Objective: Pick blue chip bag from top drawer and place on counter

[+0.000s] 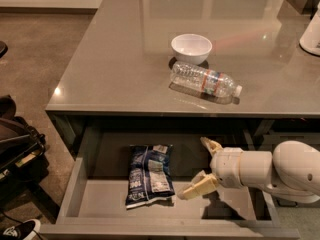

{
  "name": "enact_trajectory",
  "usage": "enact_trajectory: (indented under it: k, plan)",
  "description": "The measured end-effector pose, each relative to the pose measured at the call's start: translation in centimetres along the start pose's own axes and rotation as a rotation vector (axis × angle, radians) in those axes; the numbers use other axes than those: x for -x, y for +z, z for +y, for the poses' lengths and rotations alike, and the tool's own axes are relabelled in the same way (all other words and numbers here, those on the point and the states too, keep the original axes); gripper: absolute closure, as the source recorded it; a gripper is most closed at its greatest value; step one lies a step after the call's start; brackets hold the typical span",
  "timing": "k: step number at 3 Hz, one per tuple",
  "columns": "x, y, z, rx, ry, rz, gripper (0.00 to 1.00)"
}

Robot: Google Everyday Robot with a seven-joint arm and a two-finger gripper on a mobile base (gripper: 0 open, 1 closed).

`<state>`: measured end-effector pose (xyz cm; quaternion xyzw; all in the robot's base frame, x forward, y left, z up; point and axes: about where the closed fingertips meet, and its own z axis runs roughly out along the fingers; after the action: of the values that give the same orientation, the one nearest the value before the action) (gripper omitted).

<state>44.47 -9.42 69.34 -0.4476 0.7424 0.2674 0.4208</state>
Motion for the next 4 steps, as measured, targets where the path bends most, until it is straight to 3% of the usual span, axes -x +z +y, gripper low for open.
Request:
enact_trajectory:
  k: [1,2,3,4]
  plan:
    - [-0.4,0.9,1.3,0.002,0.009,-0.025,0.00]
    - [0.0,4.1,2.8,0.022,0.023,-0.082,0.00]
    - [1.0,6.5,3.2,0.011,-0.001,-0.133,0.00]
    - [1.9,8.9,3.2,-0.001,-0.064,-0.166,0.00]
